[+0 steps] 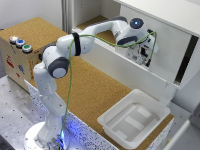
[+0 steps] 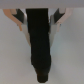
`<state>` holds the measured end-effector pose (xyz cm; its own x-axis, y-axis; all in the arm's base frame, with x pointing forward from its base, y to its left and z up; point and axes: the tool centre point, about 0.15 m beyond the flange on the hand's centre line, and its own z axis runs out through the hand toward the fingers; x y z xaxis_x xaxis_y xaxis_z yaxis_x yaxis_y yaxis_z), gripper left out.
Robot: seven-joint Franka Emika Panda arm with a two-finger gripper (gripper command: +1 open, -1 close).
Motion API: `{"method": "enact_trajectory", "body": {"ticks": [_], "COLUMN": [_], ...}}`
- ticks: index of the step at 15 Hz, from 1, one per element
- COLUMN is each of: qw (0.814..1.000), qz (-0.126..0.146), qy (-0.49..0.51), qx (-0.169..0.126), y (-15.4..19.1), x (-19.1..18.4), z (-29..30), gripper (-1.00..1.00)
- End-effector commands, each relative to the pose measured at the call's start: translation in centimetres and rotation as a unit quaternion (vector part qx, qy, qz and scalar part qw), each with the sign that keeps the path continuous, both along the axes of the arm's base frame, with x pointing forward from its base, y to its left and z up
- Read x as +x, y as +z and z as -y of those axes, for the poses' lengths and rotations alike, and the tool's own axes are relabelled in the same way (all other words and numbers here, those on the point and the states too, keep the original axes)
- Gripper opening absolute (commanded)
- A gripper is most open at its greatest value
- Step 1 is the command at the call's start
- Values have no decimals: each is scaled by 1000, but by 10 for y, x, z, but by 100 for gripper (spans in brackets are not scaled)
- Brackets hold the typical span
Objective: Push the door to the left side
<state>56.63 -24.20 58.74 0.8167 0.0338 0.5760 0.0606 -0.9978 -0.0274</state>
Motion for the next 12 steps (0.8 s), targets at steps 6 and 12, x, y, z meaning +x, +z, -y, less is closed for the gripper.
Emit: {"method": "enact_trajectory", "body": {"ticks": [6,12], "qw": [999,999], "qz": [-10,-7], "qy": [-17,-11], "qx": [-30,-44], "y": [-11,-13], "x": [-8,-9], "z": [-72,-101], "gripper": [-100,-100]}}
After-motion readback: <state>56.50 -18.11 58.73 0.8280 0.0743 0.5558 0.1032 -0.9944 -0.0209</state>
